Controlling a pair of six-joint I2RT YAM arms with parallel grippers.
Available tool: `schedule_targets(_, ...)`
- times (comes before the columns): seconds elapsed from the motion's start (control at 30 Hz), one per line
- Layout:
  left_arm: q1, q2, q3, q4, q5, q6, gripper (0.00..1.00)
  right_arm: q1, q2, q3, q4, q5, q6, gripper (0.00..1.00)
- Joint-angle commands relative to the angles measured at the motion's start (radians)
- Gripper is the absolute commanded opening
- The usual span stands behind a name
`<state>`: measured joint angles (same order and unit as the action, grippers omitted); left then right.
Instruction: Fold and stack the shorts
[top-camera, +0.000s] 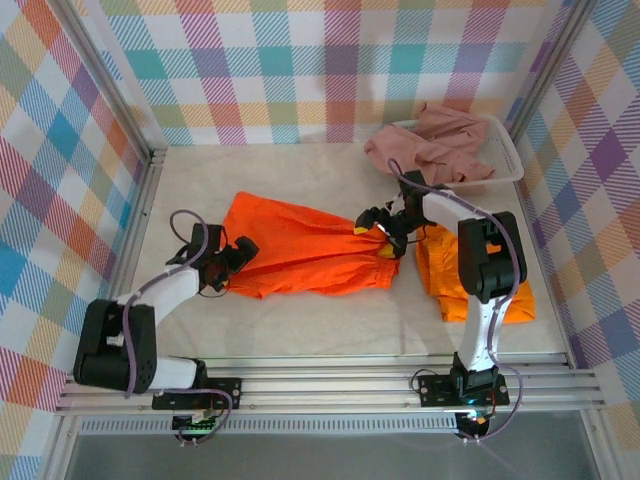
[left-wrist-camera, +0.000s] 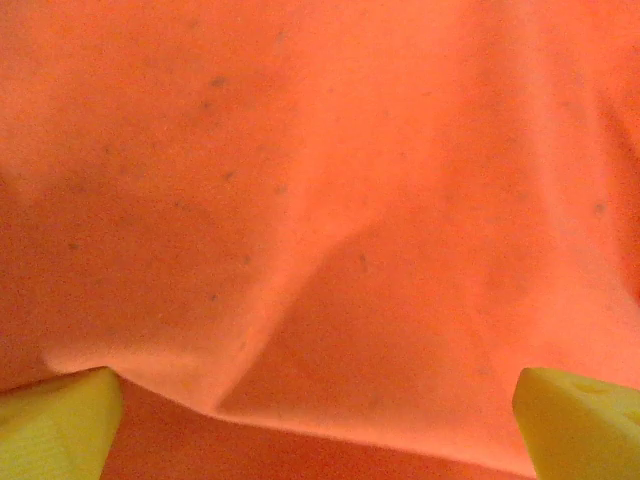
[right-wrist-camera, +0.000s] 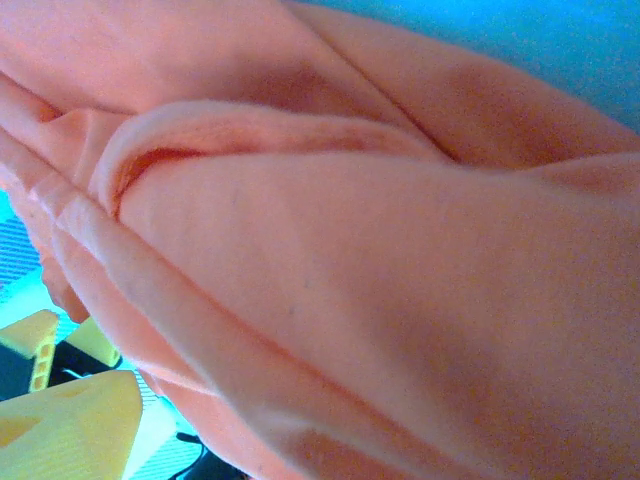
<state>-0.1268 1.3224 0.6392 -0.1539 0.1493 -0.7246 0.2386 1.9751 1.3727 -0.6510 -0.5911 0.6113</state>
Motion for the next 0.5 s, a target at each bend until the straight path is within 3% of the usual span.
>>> schedule_targets(0.0, 0.011, -0.153, 0.057, -0.062, 0.061, 0.077, 1.00, 0.015, -0.143, -0.060, 0.021, -0.055, -0.023, 0.96)
schedule_targets(0.17, 0.003, -0.154, 0.256, -0.115, 0.162, 0.087, 1.00, 0.119, -0.266, -0.068, 0.009, -0.037, -0.012, 0.99)
schedule_targets(0.27, -0.017, -0.048, 0.362, -0.134, 0.214, 0.058, 1.00, 0.180, -0.291, -0.102, 0.044, -0.034, 0.041, 0.99)
schedule_targets(0.47, -0.097, 0.230, 0.505, -0.008, 0.254, 0.006, 1.00, 0.241, -0.288, -0.204, 0.106, 0.016, 0.104, 0.99)
